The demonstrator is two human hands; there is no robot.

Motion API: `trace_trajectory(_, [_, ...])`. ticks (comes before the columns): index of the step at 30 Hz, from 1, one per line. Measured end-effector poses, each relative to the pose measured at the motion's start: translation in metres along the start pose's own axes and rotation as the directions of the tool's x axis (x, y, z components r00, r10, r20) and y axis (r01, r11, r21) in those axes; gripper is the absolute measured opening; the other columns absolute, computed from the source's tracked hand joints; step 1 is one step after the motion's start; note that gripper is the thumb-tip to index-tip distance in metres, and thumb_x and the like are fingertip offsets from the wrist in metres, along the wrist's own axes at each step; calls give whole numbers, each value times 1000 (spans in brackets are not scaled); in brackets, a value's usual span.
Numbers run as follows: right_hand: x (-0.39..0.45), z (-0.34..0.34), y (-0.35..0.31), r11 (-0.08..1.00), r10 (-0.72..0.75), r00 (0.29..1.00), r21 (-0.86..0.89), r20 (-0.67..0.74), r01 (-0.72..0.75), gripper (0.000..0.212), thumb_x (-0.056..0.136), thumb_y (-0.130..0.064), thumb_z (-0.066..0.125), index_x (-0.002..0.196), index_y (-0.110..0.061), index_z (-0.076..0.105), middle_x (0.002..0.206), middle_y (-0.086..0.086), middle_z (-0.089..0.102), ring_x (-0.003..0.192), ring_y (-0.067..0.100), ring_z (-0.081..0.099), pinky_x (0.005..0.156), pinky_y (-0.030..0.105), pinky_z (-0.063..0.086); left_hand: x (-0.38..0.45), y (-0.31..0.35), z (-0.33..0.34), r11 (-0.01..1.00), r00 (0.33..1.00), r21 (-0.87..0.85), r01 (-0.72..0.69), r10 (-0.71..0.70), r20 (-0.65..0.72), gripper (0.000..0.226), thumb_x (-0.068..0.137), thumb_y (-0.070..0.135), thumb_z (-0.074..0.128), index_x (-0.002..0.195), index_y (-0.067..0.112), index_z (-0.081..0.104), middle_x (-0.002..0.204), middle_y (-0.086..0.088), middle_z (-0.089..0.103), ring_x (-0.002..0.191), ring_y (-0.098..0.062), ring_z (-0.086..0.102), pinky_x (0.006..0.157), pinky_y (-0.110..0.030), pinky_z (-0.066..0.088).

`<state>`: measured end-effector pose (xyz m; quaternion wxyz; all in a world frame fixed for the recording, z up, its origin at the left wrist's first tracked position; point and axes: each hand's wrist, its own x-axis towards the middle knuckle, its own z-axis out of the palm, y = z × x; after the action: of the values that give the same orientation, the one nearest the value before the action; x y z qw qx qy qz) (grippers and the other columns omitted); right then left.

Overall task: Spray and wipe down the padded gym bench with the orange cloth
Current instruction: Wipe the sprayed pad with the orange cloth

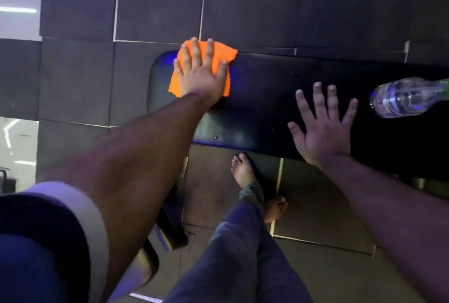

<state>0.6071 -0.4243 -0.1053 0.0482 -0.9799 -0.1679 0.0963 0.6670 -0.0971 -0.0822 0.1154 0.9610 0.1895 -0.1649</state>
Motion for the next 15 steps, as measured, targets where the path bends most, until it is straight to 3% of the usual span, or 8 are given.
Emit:
trace_trajectory(1, [0,3,-1,1000,1,1000,-4,-9,-1,78,101,-60,36,170,-33,13,179,9,6,165,37,2,123,78,0,-2,18,5,1000,1000,0,-24,24,-4,79,103,72,15,173,39,6,183,-3,-3,169,-32,-6,133,-60,-2])
trace_trajectory(3, [-1,7,-2,1000,-1,999,-9,-41,0,77,101,-60,36,170,-34,13,179,8,7,165,36,4,123,77,2,-22,37,17,968,971,78,-240,239,16,77,105,71,18,173,38,6,183,-4,4,169,-32,1,133,-60,4])
trace_trajectory(6, [0,9,1,1000,-7,999,-9,-53,6,76,102,-60,34,170,-34,12,179,7,7,165,36,5,123,78,3,-59,-6,30,725,751,202,-659,650,115,77,107,66,31,173,32,13,182,-12,13,167,-38,14,132,-64,12])
trace_trajectory(8, [2,9,1,1000,-3,999,1,-45,3,76,102,-60,33,170,-34,11,179,7,5,165,36,4,122,79,3,-56,-49,20,561,613,262,-786,762,207,78,105,65,34,173,29,19,181,-12,14,166,-38,16,132,-63,13])
trace_trajectory(9, [3,10,0,1000,0,999,3,-43,0,76,102,-60,32,170,-33,10,179,8,4,164,37,3,122,79,3,-49,-60,14,544,604,277,-792,763,231,79,105,66,33,173,30,18,181,-11,13,166,-37,16,132,-63,13])
trace_trajectory(11, [2,11,-2,1000,4,999,-8,-43,-4,76,102,-59,30,170,-32,9,179,9,2,164,38,1,121,80,2,-40,-50,10,682,727,258,-685,660,189,79,105,68,28,173,34,7,183,-7,7,168,-34,10,133,-64,11])
trace_trajectory(13, [2,12,-2,1000,-1,1000,-26,-31,0,77,102,-59,29,171,-31,8,179,10,1,164,39,1,121,81,3,-45,-9,18,898,913,172,-406,404,45,77,105,70,22,173,39,1,183,-1,-1,169,-28,0,134,-61,2])
trace_trajectory(15, [1,12,0,999,-12,999,-39,-30,11,77,102,-59,29,171,-29,8,179,11,1,164,40,1,120,81,3,-56,34,32,981,982,63,-184,186,-33,76,105,68,20,174,38,4,184,-1,-2,169,-27,-4,132,-56,-6])
